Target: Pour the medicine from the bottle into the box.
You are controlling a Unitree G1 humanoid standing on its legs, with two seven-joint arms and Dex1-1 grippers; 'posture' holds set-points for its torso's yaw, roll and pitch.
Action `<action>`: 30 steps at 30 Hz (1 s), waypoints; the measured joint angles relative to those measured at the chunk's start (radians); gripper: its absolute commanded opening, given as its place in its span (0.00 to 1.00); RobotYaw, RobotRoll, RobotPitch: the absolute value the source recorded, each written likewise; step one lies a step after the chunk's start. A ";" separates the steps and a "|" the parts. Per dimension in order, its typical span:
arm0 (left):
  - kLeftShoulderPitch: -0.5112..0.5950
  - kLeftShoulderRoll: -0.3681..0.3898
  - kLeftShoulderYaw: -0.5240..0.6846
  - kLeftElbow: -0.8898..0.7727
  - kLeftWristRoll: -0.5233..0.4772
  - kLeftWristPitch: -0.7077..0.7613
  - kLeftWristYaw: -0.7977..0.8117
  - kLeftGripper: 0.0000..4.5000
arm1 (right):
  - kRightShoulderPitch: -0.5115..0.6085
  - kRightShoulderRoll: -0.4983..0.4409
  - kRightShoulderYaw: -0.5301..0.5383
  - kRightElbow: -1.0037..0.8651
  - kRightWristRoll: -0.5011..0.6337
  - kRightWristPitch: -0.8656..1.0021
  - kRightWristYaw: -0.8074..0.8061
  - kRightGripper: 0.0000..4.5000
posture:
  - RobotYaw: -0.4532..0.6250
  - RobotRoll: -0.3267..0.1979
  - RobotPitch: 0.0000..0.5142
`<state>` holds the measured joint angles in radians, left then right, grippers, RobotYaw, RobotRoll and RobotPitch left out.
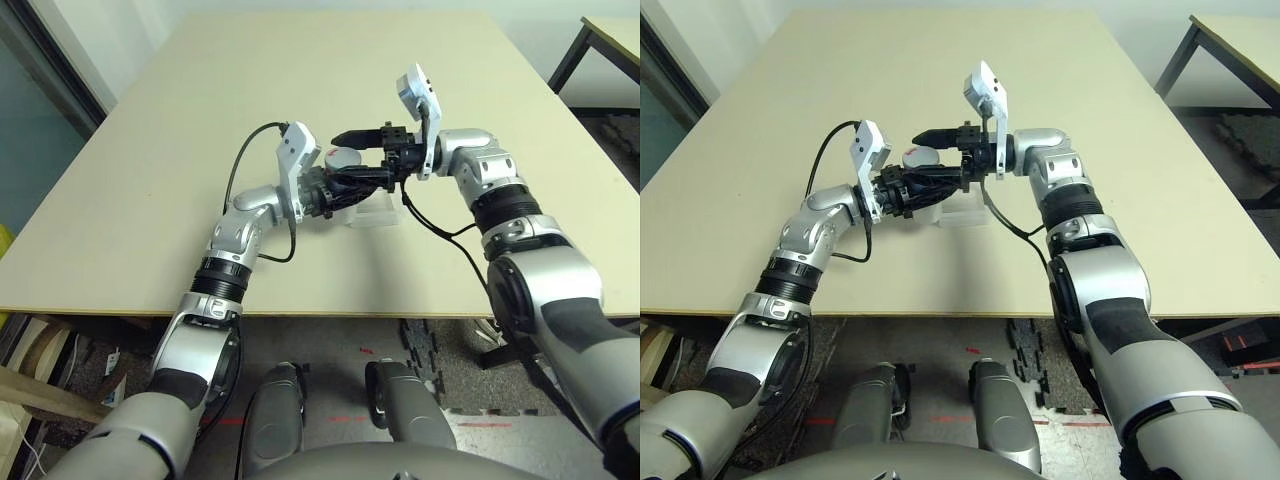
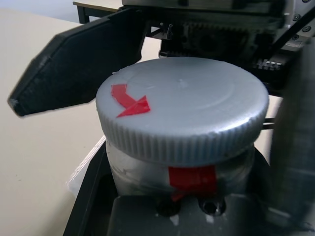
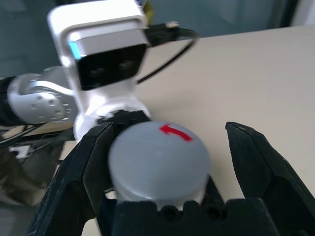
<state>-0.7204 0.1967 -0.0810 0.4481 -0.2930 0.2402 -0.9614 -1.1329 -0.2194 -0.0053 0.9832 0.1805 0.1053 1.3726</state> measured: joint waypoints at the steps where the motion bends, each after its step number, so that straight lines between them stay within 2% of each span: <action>1: 0.000 0.001 0.000 0.000 0.000 0.000 0.001 0.59 | -0.001 0.000 0.000 0.006 -0.001 -0.004 -0.005 1.00 | 0.29 0.62 0.16; 9: 0.001 0.005 -0.003 0.000 0.001 0.004 0.009 0.59 | -0.013 -0.014 0.000 0.036 -0.004 -0.009 0.001 1.00 | 0.28 0.62 0.17; 16: 0.001 0.021 0.007 0.000 0.001 0.010 0.023 0.59 | -0.013 -0.068 0.000 0.037 -0.003 -0.004 0.032 1.00 | 0.28 0.62 0.17; 20: 0.001 0.022 0.013 -0.004 -0.001 0.005 0.007 0.59 | -0.012 -0.131 -0.010 0.045 -0.004 0.004 0.005 1.00 | 0.28 0.62 0.17; 30: 0.001 0.017 0.003 -0.003 -0.001 -0.002 0.002 0.59 | -0.010 -0.151 -0.009 0.044 -0.003 0.023 0.040 1.00 | 0.28 0.62 0.16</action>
<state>-0.7195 0.2136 -0.0781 0.4447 -0.2939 0.2386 -0.9597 -1.1427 -0.3700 -0.0141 1.0273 0.1774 0.1285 1.4127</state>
